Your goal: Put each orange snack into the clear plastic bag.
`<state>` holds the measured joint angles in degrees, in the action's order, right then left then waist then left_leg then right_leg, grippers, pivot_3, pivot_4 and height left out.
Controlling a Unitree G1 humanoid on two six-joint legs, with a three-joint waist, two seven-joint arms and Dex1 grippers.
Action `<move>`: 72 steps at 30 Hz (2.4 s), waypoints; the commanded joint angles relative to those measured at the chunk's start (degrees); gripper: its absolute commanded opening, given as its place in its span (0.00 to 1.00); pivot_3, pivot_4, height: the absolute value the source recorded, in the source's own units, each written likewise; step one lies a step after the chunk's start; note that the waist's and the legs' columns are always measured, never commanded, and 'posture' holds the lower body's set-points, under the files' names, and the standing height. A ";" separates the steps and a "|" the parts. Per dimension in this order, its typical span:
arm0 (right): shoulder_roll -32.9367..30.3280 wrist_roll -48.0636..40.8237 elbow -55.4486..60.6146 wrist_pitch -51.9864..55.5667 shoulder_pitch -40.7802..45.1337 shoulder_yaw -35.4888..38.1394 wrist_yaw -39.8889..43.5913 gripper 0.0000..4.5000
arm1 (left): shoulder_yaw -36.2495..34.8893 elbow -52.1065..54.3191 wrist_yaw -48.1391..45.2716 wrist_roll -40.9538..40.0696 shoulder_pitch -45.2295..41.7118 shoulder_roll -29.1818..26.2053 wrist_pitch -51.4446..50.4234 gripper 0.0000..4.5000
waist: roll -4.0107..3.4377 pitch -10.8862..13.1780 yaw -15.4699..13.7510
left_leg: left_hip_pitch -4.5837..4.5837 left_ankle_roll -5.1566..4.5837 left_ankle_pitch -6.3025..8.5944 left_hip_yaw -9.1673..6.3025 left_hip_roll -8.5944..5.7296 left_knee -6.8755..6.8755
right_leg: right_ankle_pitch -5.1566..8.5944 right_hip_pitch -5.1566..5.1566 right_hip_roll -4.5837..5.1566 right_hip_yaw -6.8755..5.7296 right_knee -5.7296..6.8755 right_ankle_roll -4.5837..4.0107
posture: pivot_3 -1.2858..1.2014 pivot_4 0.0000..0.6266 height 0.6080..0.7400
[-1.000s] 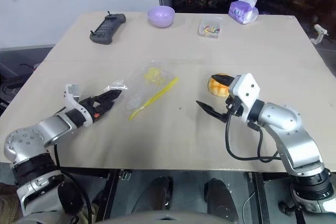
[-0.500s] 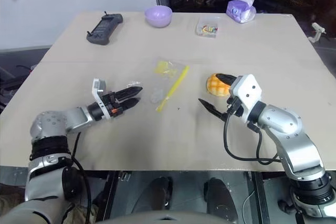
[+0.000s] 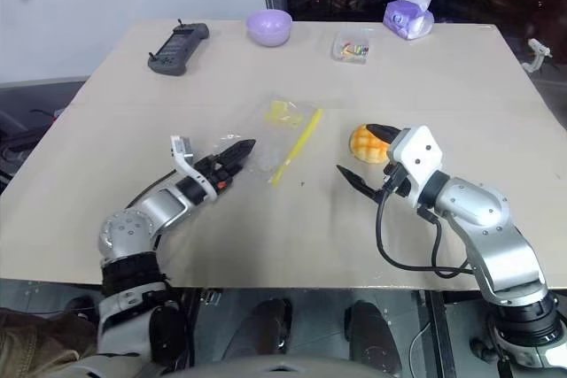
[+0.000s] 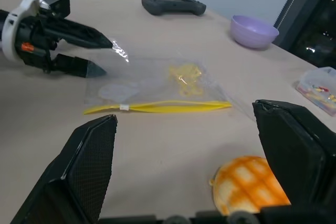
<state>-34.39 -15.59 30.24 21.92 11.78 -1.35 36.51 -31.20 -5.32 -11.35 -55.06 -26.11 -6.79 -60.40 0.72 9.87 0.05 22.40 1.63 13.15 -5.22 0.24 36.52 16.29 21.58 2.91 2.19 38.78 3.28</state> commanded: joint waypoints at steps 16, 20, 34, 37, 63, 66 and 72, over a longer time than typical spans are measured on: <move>4.79 9.26 -2.99 -7.43 3.66 -5.97 -3.43 1.00 | -8.11 -2.80 28.35 -22.43 -8.23 8.45 -3.36 0.01 | 0.22 0.13 -0.58 | 0.25 0.05 -0.03 -0.14 -0.07 0.05 | -0.03 0.03 0.00 -0.16 -0.24 0.07 | 0.52 0.24 1.00; 6.70 18.16 -10.25 -15.20 6.55 -10.08 -7.44 1.00 | -8.23 -3.34 31.42 -31.95 -9.68 3.89 -4.55 0.01 | 0.40 0.24 0.18 | 0.31 0.27 -0.15 -0.20 -0.05 0.04 | -0.03 0.08 -0.03 -0.22 -0.25 0.07 | 0.52 0.24 1.00; 18.96 40.72 -59.16 -37.65 27.55 -20.78 -28.56 1.00 | -1.61 1.66 37.81 -57.94 -6.44 -11.36 -5.33 0.01 | 0.48 0.31 1.14 | 0.32 0.35 -0.20 -0.13 -0.01 -0.07 | -0.04 0.16 -0.03 -0.15 -0.34 0.03 | 0.52 0.24 1.00; 22.72 41.61 -69.77 -41.72 32.84 -20.50 -33.93 1.00 | -2.34 1.69 37.50 -57.94 -5.55 -12.96 -5.61 0.01 | 0.49 0.31 1.24 | 0.32 0.36 -0.20 -0.13 0.00 -0.08 | -0.04 0.16 -0.05 -0.15 -0.35 0.03 | 0.52 0.24 1.00; 30.23 45.40 -100.27 -58.30 49.67 -21.90 -39.00 0.01 | -3.92 5.58 33.16 -57.94 3.98 -18.80 -5.68 0.00 | 0.49 0.32 2.41 | 0.36 0.36 -0.20 -0.16 0.01 -0.18 | -0.04 0.16 -0.04 -0.16 -0.51 0.02 | 0.52 0.24 1.00; 29.41 42.94 -99.55 -59.68 48.31 -20.78 -32.16 0.17 | -3.73 5.55 33.08 -57.94 4.10 -18.69 -5.37 0.00 | 0.49 0.32 2.40 | 0.36 0.36 -0.20 -0.16 0.01 -0.18 | -0.05 0.16 -0.04 -0.16 -0.51 0.02 | 0.52 0.24 1.00; 26.27 47.81 -95.80 -60.78 45.03 -24.73 -34.56 0.54 | -3.92 5.07 32.52 -57.94 3.98 -18.40 -5.70 0.00 | 0.49 0.33 2.30 | 0.36 0.36 -0.20 -0.15 -0.01 -0.18 | -0.05 0.16 -0.02 -0.15 -0.52 0.02 | 0.52 0.24 1.00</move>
<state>-8.00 31.17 -68.18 -37.76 57.06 -25.07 3.19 -34.69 -2.23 22.54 -111.71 -21.98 -24.62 -65.89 1.21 10.20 2.35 22.76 1.99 12.95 -5.37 0.22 36.34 16.25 21.74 2.89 2.03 38.26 3.30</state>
